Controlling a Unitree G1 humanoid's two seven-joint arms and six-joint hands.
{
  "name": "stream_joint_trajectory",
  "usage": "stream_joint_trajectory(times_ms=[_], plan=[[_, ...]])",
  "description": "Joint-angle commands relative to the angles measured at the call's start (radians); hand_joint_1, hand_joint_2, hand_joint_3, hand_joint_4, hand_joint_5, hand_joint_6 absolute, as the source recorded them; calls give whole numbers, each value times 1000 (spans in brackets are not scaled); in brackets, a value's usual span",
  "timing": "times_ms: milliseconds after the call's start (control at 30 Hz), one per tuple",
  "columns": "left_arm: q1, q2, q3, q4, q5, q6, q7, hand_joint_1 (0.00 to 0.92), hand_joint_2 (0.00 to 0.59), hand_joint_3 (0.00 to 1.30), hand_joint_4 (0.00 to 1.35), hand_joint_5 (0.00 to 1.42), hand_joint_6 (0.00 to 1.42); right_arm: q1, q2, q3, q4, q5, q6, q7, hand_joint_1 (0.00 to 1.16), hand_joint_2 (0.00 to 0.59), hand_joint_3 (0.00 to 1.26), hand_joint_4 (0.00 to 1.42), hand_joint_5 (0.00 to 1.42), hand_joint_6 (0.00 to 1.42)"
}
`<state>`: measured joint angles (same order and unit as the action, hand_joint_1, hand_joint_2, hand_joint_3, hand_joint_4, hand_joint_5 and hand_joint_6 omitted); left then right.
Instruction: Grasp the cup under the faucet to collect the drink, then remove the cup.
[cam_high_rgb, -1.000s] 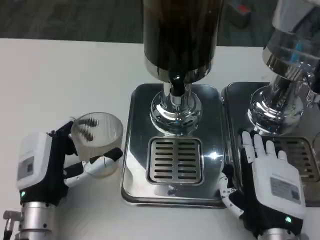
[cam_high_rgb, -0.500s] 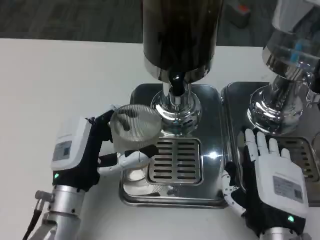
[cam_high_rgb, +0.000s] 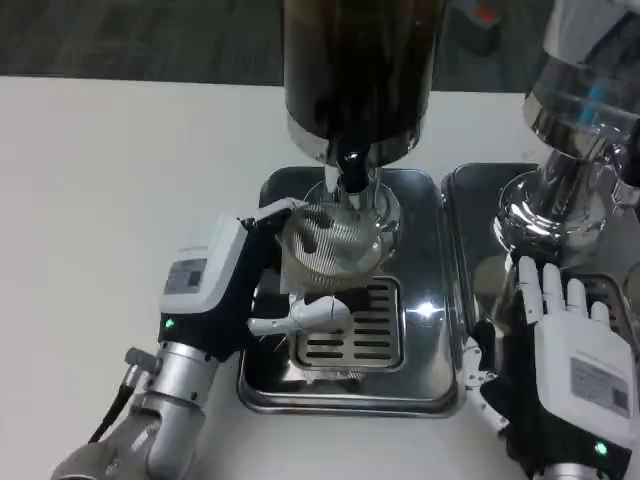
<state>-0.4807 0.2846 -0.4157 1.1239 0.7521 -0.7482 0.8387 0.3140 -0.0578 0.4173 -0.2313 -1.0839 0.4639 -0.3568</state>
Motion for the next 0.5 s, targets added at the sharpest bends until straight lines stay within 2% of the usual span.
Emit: stream_joint_trajectory(times_ms=[33, 200, 333, 500], plan=[[-36, -14, -26, 25, 8, 0, 10, 535, 90, 545, 671, 855, 888, 16, 11, -2, -18, -18, 14, -23, 370, 563, 33, 0, 0, 0], [-44, -18, -51, 46, 11, 17, 3, 527, 90, 537, 658, 837, 865, 16, 17, -4, -17, -13, 12, -21, 370, 563, 33, 0, 0, 0], [-62, -7, -79, 61, 23, 30, -29, 458, 88, 491, 589, 766, 772, 11, 19, -5, -11, -9, 10, -17, 370, 563, 33, 0, 0, 0], [-60, 12, -85, 62, 4, 31, -63, 213, 57, 332, 457, 677, 574, 6, 19, -6, -4, -1, 4, -11, 370, 563, 33, 0, 0, 0]])
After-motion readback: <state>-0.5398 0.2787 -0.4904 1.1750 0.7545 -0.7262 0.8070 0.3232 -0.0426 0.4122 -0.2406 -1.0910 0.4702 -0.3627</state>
